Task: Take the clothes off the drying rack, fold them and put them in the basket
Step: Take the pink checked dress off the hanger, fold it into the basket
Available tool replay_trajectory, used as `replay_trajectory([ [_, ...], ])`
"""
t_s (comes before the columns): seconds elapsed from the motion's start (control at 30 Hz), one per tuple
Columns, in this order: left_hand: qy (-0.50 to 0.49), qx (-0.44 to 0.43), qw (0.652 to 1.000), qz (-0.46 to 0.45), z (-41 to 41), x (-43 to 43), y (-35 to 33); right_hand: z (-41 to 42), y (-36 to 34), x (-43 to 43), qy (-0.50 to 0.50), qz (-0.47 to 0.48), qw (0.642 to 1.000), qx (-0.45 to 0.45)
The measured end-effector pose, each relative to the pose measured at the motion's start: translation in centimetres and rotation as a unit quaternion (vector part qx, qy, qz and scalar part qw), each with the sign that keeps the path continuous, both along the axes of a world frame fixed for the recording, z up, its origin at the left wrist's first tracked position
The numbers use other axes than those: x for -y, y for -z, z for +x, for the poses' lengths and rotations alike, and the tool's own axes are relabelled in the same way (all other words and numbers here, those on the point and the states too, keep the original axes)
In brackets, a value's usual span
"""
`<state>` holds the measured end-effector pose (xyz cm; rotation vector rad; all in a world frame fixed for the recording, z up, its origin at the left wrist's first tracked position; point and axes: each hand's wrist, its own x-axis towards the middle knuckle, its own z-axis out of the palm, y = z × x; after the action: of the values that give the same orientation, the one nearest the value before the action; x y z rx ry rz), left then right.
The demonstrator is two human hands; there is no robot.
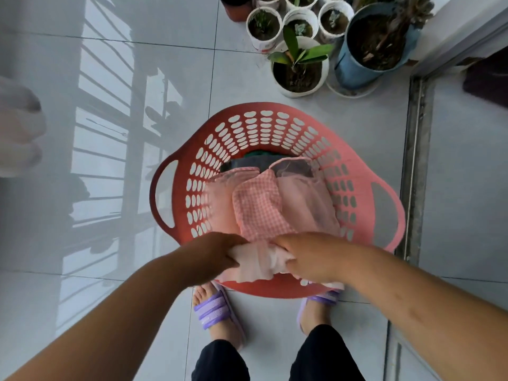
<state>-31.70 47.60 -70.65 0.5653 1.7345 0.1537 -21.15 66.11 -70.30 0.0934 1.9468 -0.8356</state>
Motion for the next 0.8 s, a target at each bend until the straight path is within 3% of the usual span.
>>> replay_trajectory([
  [0.17,-0.105,-0.028,0.994,-0.025,-3.7,-2.2,1.1,-4.5,0.9,-2.6,0.032,0.061,0.997,-0.034],
  [0.43,-0.312,-0.104,0.944,0.023,-7.1,-4.1,3.5,-6.4,1.8,-5.6,0.076,0.199,0.976,-0.037],
  [0.63,-0.413,-0.168,0.895,-0.012,-7.5,-5.2,6.0,-5.9,4.5,-4.5,0.182,0.332,0.915,-0.138],
  [0.7,-0.413,-0.200,0.888,-0.019,-7.4,-5.3,6.7,-5.5,4.9,-3.2,0.168,0.357,0.899,-0.190],
  [0.8,-0.398,-0.216,0.892,-0.001,-6.9,-5.5,8.1,-4.2,5.9,-0.6,0.073,0.313,0.927,-0.194],
])
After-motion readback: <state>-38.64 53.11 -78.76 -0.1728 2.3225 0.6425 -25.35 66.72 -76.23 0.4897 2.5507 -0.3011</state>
